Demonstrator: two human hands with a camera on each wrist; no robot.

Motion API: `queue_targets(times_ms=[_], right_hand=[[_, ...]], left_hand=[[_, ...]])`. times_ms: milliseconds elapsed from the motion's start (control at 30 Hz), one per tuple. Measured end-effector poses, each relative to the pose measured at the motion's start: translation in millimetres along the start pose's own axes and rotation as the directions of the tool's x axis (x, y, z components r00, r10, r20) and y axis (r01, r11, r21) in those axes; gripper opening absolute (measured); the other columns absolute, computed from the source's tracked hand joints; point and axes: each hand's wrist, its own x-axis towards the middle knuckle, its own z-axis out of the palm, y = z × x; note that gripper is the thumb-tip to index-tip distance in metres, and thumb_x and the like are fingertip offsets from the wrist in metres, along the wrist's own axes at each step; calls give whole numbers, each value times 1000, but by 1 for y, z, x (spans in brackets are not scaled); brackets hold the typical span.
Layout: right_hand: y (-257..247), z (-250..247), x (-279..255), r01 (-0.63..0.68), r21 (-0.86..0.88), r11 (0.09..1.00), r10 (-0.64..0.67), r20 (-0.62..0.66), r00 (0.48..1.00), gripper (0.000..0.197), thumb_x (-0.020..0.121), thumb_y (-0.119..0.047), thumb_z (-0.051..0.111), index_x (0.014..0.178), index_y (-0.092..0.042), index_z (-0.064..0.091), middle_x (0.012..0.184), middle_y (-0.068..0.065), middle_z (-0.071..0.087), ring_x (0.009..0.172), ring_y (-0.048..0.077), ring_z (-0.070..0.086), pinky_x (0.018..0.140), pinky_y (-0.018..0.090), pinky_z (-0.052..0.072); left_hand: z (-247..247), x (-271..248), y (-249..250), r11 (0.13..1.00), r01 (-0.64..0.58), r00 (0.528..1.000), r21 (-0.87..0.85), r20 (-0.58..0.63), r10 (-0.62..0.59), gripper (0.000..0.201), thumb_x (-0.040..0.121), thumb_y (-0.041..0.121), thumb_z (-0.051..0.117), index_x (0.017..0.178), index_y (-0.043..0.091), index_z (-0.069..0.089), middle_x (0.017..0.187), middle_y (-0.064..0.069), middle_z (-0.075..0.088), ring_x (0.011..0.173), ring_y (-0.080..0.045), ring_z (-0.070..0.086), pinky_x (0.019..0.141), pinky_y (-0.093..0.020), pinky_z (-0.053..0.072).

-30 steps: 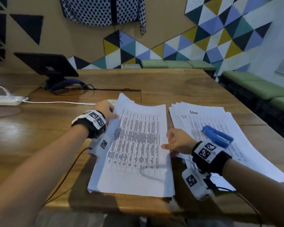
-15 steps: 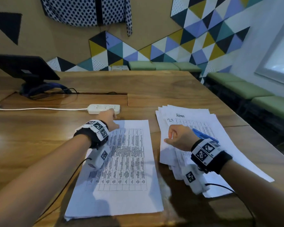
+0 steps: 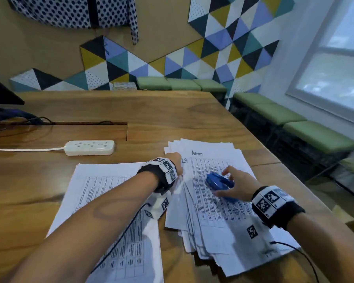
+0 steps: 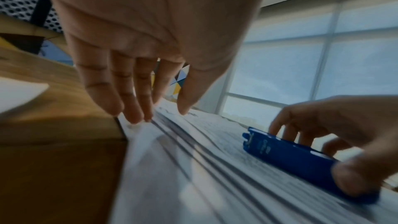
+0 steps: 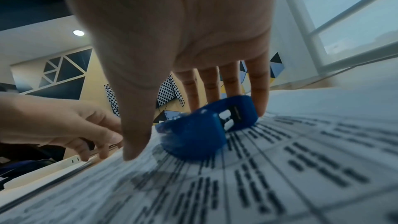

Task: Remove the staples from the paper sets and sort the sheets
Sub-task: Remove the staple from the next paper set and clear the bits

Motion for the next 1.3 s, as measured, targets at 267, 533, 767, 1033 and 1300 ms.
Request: queue_targets(times_ms=[267,533,767,1033,1300], right_hand=[[9,1,7,51,-54,997,-50,17,999,61,71,-47,73,120,-20,48,119,3,57,95,17,50,82,28,42],[14,-4,5,67,12,998,-68,32,997,51,77,-38,70,120,-20,50,117,5,60,95,18,53,84,28,43],[16,-5,0,58,199,978,-59,0,998,36,87,-21,56,120,-11,45,103,8,60,83,24,58,76,35,48],[6,6,-10,196,323,926,-172,-100,980,31,87,-31,59,113,-16,51,77,-3,57,55,7,52,56,23,46],[-44,18,-10,391,328,860,-368,-132,920,19,86,-31,62,99,-18,59,73,-1,63,57,7,56,57,24,43]], left_hand=[[-3,22,10,987,49,995,-155,-82,-62,43,88,13,59,57,15,29,59,1,33,58,-16,42,48,-19,31],[-7,21,20,926,90,993,-366,-44,-114,30,83,12,56,54,9,48,44,2,46,44,-14,40,42,-19,29],[-17,-1,27,765,-138,975,-629,-222,-7,26,60,30,57,42,19,41,50,0,36,55,-15,35,57,-24,29],[-31,-59,8,482,-74,979,-873,-155,-130,33,79,3,55,52,14,41,55,-5,36,31,-10,38,42,-16,29],[-19,-153,-61,433,205,978,-878,167,-126,25,89,2,50,67,7,40,59,-18,60,53,-26,68,45,-23,54]])
